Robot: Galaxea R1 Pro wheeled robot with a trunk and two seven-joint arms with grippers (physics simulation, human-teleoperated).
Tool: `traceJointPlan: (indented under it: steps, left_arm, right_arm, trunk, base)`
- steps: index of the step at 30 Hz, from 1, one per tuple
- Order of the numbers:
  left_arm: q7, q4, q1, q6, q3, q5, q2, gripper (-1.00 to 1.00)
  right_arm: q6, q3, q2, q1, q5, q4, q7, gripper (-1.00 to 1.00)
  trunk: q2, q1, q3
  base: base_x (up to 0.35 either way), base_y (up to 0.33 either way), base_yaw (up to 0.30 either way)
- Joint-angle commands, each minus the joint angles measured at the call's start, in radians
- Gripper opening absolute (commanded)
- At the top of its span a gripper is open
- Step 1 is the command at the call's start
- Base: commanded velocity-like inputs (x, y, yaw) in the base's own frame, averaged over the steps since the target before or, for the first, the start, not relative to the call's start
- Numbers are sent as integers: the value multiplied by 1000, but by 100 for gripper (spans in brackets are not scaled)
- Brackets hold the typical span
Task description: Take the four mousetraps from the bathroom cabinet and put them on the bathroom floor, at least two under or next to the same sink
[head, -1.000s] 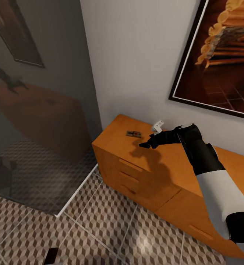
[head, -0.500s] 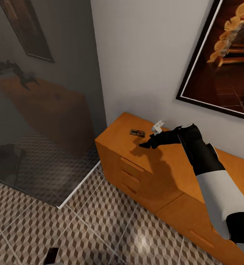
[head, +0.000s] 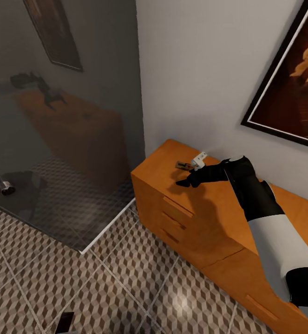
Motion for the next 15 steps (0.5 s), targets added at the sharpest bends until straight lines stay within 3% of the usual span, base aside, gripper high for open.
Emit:
traceJointPlan:
  steps: [1,8,15]
  left_arm:
    - [4,5,-2,-7,8,-5,0,-100]
    - [4,5,-2,-7,8,-5,0,-100]
    - [4,5,-2,-7,8,-5,0,-100]
  right_arm:
    - [3,1,-1,-1,9,-1,8,100]
    - [3,1,-1,0,9,-1,8,100]
    - [3,1,-1,1,9,0,6,100]
  trunk:
    - [-2,0,-3]
    - [-2,0,-12]
    - [-2,0,-22]
  base:
    - [0,0,168]
    - [0,-18,168]
    - [0,-225,168]
